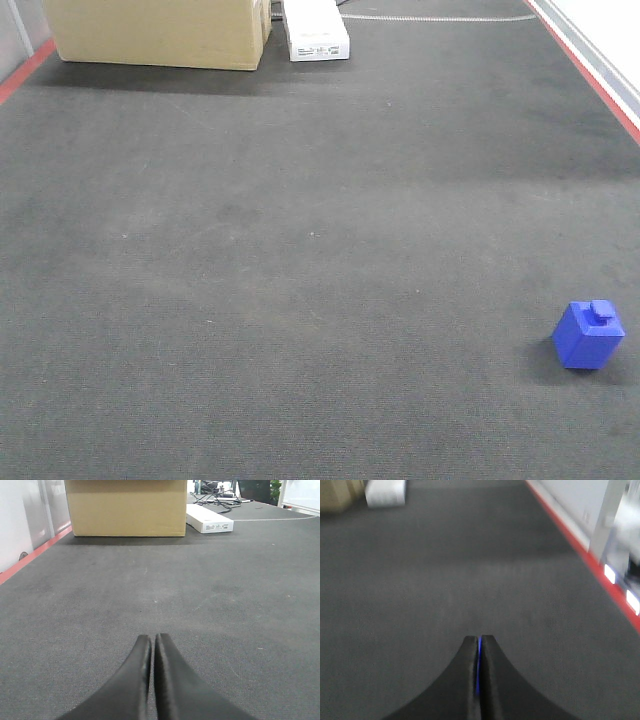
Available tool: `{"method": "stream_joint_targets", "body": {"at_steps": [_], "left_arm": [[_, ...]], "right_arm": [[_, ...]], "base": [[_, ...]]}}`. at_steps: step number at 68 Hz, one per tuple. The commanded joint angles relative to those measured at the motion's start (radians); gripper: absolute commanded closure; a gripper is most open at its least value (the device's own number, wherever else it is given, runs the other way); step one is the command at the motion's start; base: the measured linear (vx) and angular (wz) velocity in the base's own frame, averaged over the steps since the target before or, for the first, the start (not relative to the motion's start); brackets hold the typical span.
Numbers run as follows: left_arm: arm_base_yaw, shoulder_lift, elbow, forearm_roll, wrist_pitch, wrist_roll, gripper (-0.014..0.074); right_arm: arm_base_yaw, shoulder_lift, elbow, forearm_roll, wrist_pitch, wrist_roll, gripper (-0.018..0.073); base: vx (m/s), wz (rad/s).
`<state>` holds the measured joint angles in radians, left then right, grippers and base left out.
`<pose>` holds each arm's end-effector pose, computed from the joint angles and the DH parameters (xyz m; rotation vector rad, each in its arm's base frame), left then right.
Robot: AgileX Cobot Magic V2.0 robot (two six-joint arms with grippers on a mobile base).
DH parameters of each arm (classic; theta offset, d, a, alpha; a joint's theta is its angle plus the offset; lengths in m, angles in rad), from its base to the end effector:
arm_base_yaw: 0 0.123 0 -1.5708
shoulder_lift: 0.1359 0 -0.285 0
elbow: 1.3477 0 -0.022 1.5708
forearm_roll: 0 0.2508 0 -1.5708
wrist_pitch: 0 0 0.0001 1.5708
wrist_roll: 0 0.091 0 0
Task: Pour parts from conveyor to right shelf
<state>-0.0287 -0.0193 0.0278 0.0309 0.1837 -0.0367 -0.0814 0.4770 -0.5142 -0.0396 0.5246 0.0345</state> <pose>0.0557 -0.0011 0.1882 0.0145 1.6757 -0.0217 0.0963 -0.0097 0.3044 0.0934 1.9691 -0.0726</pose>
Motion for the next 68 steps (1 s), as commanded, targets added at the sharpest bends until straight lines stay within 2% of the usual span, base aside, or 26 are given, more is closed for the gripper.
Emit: {"method": "stream_joint_targets", "body": {"at_steps": [1, 13, 23, 31, 50, 58, 68], "left_arm": [[-0.005, -0.005, -0.019, -0.001, -0.072, -0.007, 0.0603], [-0.005, -0.005, -0.019, -0.001, -0.072, -0.007, 0.0603], [-0.005, -0.005, -0.019, -0.001, -0.072, -0.007, 0.0603], [-0.005, -0.005, -0.019, -0.001, -0.072, -0.007, 0.0603], [-0.005, -0.005, -0.019, -0.001, -0.072, -0.007, 0.0603], [-0.005, -0.005, -0.019, -0.001, -0.072, -0.007, 0.0603], [-0.005, -0.005, -0.019, -0.001, -0.072, -0.007, 0.0603]], "right_arm": [[-0.002, 0.067, -0.056, -0.008, 0.051, -0.007, 0.0568], [-0.001, 0.093, -0.056, 0.019, 0.069, 0.002, 0.0566], [-0.001, 0.118, -0.086, -0.010, 0.123, 0.001, 0.0527], [-0.001, 0.176, -0.135, -0.019, 0.186, 0.001, 0.0425], [-0.001, 0.370, -0.261, -0.007, 0.268, -0.008, 0.0087], [-0.001, 0.475, -0.321, 0.005, 0.289, -0.034, 0.0025], [-0.001, 0.619, -0.394, 0.012, 0.322, -0.091, 0.0017]], "base": [[0.00, 0.00], [0.00, 0.00], [0.00, 0.00], [0.00, 0.00], [0.00, 0.00], [0.00, 0.00], [0.00, 0.00]]}}
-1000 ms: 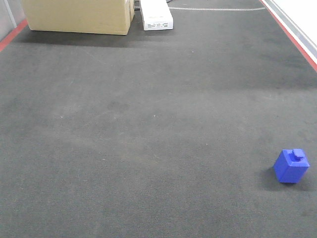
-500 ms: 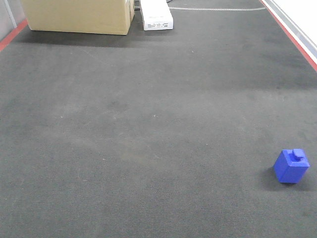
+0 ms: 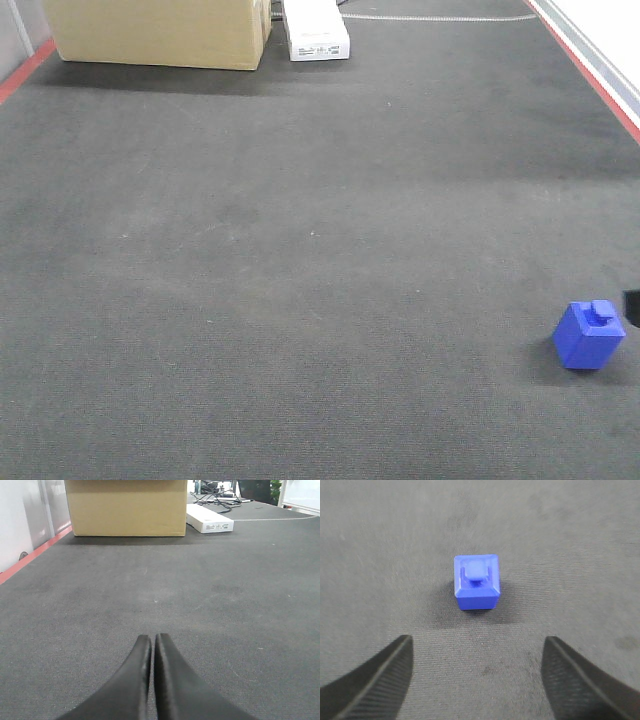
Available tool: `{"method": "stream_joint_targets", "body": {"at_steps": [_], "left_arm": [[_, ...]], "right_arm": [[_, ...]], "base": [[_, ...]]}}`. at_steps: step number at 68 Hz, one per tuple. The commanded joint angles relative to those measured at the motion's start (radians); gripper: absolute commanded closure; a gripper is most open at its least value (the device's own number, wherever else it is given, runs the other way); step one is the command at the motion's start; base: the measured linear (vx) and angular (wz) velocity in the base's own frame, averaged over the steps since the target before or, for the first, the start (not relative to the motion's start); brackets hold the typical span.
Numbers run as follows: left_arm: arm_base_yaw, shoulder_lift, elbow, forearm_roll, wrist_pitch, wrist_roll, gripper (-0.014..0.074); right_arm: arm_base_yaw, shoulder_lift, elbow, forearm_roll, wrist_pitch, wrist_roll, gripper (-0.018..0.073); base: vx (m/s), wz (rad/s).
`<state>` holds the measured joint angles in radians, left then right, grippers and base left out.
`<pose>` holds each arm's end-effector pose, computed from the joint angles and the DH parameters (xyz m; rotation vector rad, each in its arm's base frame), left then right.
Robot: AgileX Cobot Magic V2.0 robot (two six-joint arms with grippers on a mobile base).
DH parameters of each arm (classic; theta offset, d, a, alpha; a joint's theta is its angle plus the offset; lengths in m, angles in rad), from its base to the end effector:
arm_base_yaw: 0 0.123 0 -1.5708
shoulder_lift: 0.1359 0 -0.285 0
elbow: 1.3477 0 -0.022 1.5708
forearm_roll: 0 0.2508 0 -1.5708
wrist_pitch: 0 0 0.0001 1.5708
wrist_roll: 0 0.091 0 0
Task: Pour parts from conveyor to right shelf
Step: 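Lower the right gripper onto the blue block and close it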
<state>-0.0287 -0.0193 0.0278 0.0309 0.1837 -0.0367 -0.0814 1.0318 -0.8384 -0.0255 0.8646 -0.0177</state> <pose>0.0557 -0.0011 0.1882 0.0145 1.6757 -0.0217 0.1904 -0.0173 0.3053 0.0676 2.5418 -0.0701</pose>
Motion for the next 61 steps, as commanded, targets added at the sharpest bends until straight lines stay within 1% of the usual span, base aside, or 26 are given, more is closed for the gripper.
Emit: {"method": "stream_joint_targets", "body": {"at_steps": [1, 14, 24, 51, 61], "left_arm": [[-0.005, -0.005, -0.019, -0.001, -0.072, -0.007, 0.0603], [-0.005, -0.005, -0.019, -0.001, -0.072, -0.007, 0.0603], [-0.005, -0.005, -0.019, -0.001, -0.072, -0.007, 0.0603], [-0.005, -0.005, -0.019, -0.001, -0.072, -0.007, 0.0603], [-0.005, -0.005, -0.019, -0.001, -0.072, -0.007, 0.0603]], "right_arm": [[-0.001, 0.079, -0.081, -0.003, -0.013, -0.039, 0.0017], [-0.001, 0.273, -0.195, -0.005, 0.091, -0.039, 0.0017], [-0.002, 0.387, -0.264, -0.014, 0.136, -0.039, 0.0017], [-0.002, 0.604, -0.354, -0.018, 0.145, -0.058, 0.0017], [-0.002, 0.671, -0.354, -0.052, 0.137, -0.051, 0.0030]], "base": [[0.00, 0.00], [0.00, 0.00], [0.00, 0.00], [0.00, 0.00], [0.00, 0.00]]}}
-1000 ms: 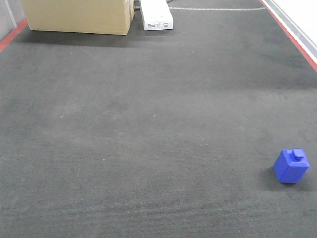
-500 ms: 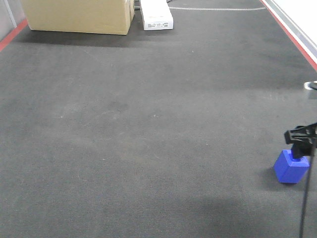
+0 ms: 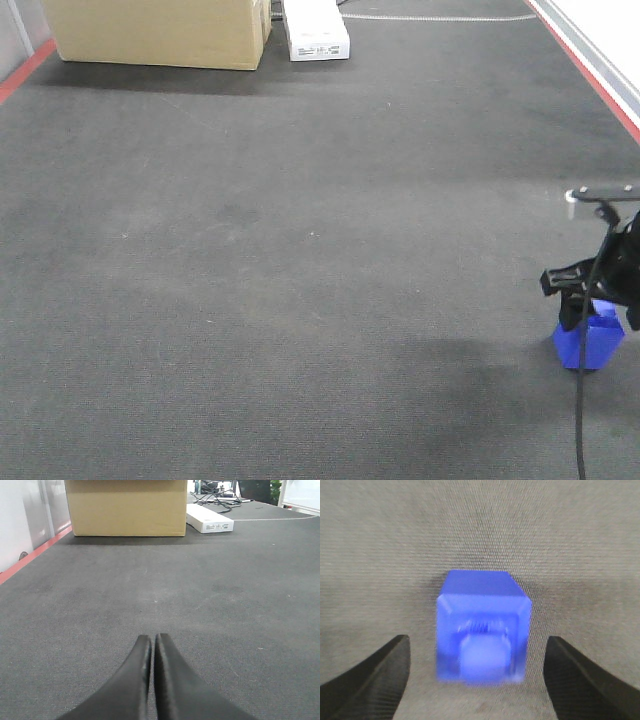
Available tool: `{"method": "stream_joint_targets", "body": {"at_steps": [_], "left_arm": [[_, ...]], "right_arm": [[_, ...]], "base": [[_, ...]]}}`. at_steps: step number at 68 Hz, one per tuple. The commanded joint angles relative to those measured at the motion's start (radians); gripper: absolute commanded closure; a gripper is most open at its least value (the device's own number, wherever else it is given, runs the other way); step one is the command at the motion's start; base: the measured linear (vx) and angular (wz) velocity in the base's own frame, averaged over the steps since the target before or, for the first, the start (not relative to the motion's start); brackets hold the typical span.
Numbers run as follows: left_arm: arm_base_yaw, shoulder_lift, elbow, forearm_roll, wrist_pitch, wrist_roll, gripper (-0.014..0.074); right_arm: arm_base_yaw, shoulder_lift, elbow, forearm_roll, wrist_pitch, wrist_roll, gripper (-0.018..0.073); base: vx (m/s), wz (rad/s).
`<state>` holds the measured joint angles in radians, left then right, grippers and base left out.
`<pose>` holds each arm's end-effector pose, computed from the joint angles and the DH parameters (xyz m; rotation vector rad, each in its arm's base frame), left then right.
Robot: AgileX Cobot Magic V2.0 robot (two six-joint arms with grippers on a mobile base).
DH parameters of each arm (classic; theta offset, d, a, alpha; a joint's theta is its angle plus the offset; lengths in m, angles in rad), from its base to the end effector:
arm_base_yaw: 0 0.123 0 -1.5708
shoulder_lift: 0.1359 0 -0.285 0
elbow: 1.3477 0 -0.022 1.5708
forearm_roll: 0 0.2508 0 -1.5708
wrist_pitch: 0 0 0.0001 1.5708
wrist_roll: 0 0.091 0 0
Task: Pour parts from conveyor to right shelf
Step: 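Lower the right gripper onto the blue block and close it, then lift the blue block off the conveyor with the right gripper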
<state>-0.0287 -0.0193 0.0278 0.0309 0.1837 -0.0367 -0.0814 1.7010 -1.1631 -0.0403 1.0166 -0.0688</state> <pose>0.0557 -0.0011 0.1882 0.0145 1.6757 -0.0217 0.3183 -0.0291 0.2181 -0.0104 3.0403 -0.0654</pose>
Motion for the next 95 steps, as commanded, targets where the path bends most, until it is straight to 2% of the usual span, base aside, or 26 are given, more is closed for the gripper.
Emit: {"method": "stream_joint_targets", "body": {"at_steps": [1, 11, 29, 33, 43, 57, 71, 82, 95], "left_arm": [[-0.005, -0.005, -0.019, -0.001, -0.072, -0.007, 0.0603], [-0.005, -0.005, -0.019, -0.001, -0.072, -0.007, 0.0603], [-0.005, -0.005, -0.019, -0.001, -0.072, -0.007, 0.0603], [-0.005, -0.005, -0.019, -0.001, -0.072, -0.007, 0.0603], [-0.005, -0.005, -0.019, -0.001, -0.072, -0.007, 0.0603], [-0.005, -0.005, -0.019, -0.001, -0.072, -0.007, 0.0603], [-0.005, -0.005, -0.019, -0.001, -0.072, -0.007, 0.0603], [-0.005, -0.005, -0.019, -0.001, -0.072, -0.007, 0.0603], [-0.005, -0.005, -0.019, -0.001, -0.072, -0.007, 0.0603]], "right_arm": [[-0.002, 0.008, -0.029, -0.041, -0.015, 0.000, 0.0033], [-0.002, 0.044, -0.029, -0.043, -0.051, 0.030, 0.0122], [-0.001, 0.019, -0.029, -0.014, -0.087, 0.045, 0.0525], [-0.001, -0.015, -0.022, -0.005, -0.103, 0.045, 0.0575], [-0.001, -0.173, 0.066, 0.022, -0.227, 0.028, 0.0568], [-0.001, -0.451, 0.287, 0.048, -0.436, -0.025, 0.0567], [-0.001, -0.756, 0.439, 0.130, -0.532, -0.054, 0.0567], [-0.001, -1.001, 0.555, 0.246, -0.559, -0.159, 0.0567], [-0.001, -1.306, 0.682, 0.421, -0.562, -0.361, 0.0567]], "base": [[0.00, 0.00], [0.00, 0.00], [0.00, 0.00], [0.00, 0.00], [0.00, 0.00], [0.00, 0.00], [0.00, 0.00], [0.00, 0.00], [0.00, 0.00]]}}
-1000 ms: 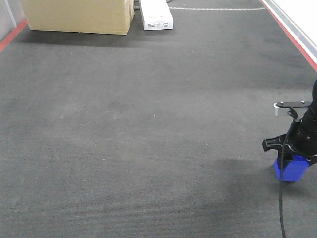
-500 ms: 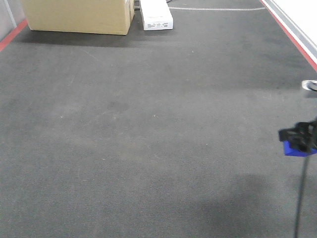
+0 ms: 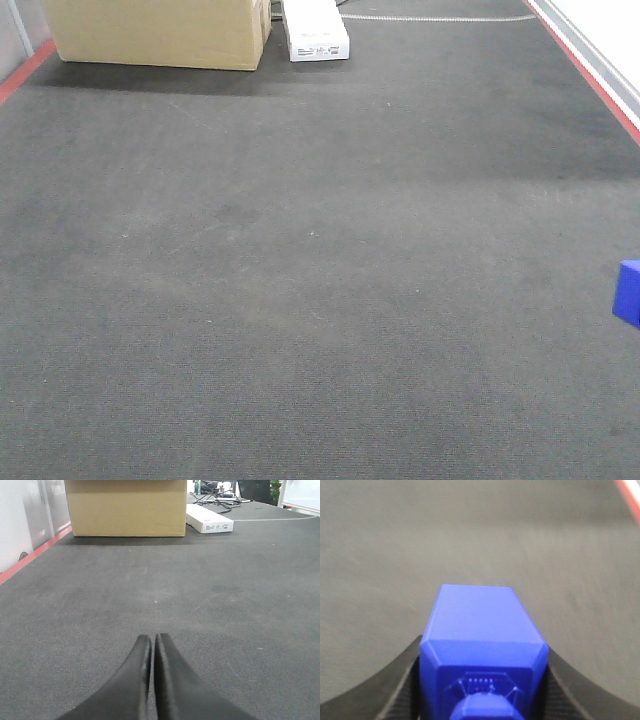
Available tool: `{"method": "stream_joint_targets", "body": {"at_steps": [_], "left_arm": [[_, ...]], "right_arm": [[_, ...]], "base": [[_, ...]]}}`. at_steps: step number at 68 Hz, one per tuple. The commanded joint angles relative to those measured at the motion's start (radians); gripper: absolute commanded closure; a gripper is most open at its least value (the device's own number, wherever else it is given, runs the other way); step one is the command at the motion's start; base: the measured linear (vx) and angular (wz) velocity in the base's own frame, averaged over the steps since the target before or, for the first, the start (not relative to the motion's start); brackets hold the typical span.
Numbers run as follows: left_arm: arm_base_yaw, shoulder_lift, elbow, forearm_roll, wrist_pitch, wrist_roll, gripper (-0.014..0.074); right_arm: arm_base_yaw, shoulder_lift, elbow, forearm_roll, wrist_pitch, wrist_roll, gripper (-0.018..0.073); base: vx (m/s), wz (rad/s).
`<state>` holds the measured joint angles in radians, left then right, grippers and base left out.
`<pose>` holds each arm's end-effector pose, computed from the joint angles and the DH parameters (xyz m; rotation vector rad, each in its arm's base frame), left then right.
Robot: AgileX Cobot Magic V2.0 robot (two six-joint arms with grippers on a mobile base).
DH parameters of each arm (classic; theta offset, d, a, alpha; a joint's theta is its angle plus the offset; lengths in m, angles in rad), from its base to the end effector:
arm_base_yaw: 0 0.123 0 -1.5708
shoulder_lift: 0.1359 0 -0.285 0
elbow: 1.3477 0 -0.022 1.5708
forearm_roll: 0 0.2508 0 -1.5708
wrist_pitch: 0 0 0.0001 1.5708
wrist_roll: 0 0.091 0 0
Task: Pour parts from conveyor to right shelf
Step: 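Lift the blue block off the conveyor with the right gripper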
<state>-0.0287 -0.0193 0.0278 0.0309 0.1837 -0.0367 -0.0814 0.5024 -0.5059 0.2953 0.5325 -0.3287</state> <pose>0.0557 -0.0011 0.1882 0.0145 1.6757 -0.0217 0.1017 0.0052 0.3004 -0.0865 1.9870 0.0484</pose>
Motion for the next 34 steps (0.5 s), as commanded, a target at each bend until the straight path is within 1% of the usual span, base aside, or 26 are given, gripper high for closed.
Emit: {"method": "stream_joint_targets", "body": {"at_steps": [1, 6, 11, 15, 19, 34], "left_arm": [[-0.005, -0.005, -0.019, -0.001, -0.072, -0.007, 0.0603], [-0.005, -0.005, -0.019, -0.001, -0.072, -0.007, 0.0603], [-0.005, -0.005, -0.019, -0.001, -0.072, -0.007, 0.0603], [-0.005, -0.005, -0.019, -0.001, -0.072, -0.007, 0.0603], [-0.005, -0.005, -0.019, -0.001, -0.072, -0.007, 0.0603], [-0.005, -0.005, -0.019, -0.001, -0.072, -0.007, 0.0603]], "right_arm": [[-0.001, -0.136, 0.042, 0.102, -0.079, -0.122, 0.0567], [-0.001, -0.219, 0.099, 0.148, -0.097, -0.171, 0.0565], [-0.001, -0.287, 0.152, 0.180, -0.167, -0.178, 0.0565], [-0.001, -0.332, 0.171, 0.185, -0.216, -0.178, 0.0565], [-0.001, -0.358, 0.181, 0.185, -0.234, -0.178, 0.0565], [-0.001, -0.365, 0.183, 0.189, -0.229, -0.177, 0.0565]], "base": [[0.00, 0.00], [0.00, 0.00], [0.00, 0.00], [0.00, 0.00], [0.00, 0.00], [0.00, 0.00]]}}
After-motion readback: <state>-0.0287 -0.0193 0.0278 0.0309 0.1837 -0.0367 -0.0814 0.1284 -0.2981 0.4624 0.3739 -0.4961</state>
